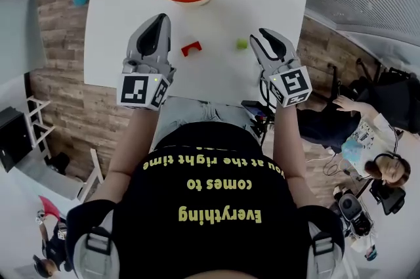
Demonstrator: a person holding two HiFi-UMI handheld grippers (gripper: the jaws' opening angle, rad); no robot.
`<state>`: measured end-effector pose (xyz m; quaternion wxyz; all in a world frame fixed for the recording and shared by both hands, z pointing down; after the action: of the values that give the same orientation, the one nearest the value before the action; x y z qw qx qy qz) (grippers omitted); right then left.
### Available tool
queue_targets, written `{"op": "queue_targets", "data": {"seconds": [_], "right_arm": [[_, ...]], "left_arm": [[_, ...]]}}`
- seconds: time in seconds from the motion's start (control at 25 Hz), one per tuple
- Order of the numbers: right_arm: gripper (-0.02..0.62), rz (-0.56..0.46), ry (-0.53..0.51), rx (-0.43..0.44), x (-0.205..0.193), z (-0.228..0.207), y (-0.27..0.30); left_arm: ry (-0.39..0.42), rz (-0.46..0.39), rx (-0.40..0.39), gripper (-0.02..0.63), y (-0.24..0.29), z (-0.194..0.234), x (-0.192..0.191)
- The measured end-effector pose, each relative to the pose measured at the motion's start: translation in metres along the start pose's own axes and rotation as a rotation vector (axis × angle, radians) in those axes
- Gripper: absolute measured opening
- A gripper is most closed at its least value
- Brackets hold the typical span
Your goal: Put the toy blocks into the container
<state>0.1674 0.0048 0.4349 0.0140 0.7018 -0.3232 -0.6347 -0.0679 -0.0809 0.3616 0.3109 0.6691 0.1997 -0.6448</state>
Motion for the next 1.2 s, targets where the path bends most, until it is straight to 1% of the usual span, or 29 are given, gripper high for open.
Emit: {"op": "queue_targets", "data": {"seconds": [0.16, 0.36, 0.64, 0.76, 1.08, 1.2], "right_arm": [[0.16, 0.091, -0.001, 0.025, -0.024, 0.002, 0.01], [0.184, 0.19, 0.02, 0.043, -0.053, 0.003, 0.021], [0.213, 0.303, -0.002, 0.059, -0.09, 0.003, 0.035], [0.229, 0.351, -0.028, 0.063, -0.102, 0.004, 0.041], [0.232, 0.437, -0.09, 0.058, -0.113, 0.008, 0.053], [0.227, 0.473, -0.087, 0.054, -0.121, 0.008, 0.057]], "left_arm": [[0.0, 0.015, -0.013, 0.0, 0.002, -0.004, -0.004], [-0.005, 0.026, -0.021, -0.001, 0.003, -0.008, -0.009], [-0.007, 0.048, -0.024, 0.0, -0.001, -0.008, -0.017], [-0.01, 0.056, -0.021, 0.0, -0.003, -0.006, -0.019], [-0.015, 0.063, -0.005, 0.0, -0.009, -0.001, -0.021], [-0.021, 0.068, 0.0, 0.0, -0.01, 0.002, -0.024]]}}
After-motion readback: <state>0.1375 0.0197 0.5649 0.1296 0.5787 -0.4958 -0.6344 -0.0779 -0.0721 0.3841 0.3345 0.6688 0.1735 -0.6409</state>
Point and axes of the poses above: the fingertips, and each gripper's own axes: y forward along the fingers, z to its left, x out of its top, the point moved 4 cm from there along -y, backward along the fingers, and after that the axes turned 7 degrees about y, right-handed, at the moved point
